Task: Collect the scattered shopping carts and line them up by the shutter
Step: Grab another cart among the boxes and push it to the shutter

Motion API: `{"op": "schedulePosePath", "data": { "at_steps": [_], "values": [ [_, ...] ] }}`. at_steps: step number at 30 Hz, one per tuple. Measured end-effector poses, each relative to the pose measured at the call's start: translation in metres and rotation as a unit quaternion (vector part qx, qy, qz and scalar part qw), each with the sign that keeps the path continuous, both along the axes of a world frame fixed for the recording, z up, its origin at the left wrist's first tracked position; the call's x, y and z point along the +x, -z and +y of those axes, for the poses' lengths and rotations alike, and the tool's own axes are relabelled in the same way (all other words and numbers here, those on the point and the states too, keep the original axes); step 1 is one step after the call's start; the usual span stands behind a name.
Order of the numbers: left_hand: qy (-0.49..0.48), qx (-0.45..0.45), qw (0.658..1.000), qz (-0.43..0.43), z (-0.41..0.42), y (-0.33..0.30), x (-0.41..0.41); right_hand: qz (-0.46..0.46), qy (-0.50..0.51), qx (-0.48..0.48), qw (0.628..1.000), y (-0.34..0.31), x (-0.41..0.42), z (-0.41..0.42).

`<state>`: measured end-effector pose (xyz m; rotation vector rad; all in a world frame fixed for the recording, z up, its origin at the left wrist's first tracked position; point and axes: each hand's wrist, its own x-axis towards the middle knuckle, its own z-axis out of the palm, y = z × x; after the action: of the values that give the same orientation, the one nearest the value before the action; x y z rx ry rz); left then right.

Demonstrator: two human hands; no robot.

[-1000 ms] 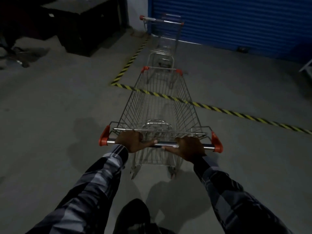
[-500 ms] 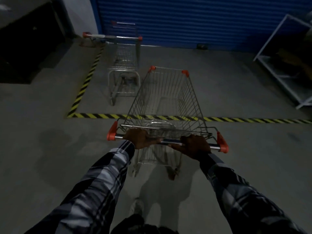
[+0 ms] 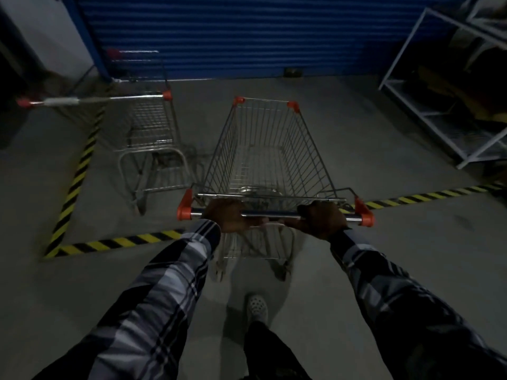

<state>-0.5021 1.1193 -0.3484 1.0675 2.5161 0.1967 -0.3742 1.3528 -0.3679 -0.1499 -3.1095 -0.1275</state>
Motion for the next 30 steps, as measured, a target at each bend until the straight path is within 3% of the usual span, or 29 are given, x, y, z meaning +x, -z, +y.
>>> {"op": "schedulePosePath", "data": {
  "at_steps": [8,14,20,30],
  "values": [
    [-0.047,0.003,0.998,0.044,0.112,0.002,-0.176,-0.001,0.050,-0.001,0.999,-0.004,-0.181,0.098],
    [-0.049,0.017,0.999,-0.001,0.177,0.003,-0.305,-0.047,0.085,-0.061,0.993,-0.007,-0.300,0.161],
    [-0.015,-0.004,1.000,0.023,0.234,0.005,-0.429,-0.078,0.151,-0.139,0.976,-0.012,-0.414,0.211],
    [0.015,-0.017,1.000,-0.009,0.298,0.004,-0.552,-0.067,0.194,-0.145,0.968,-0.012,-0.522,0.262]
  ]
}}
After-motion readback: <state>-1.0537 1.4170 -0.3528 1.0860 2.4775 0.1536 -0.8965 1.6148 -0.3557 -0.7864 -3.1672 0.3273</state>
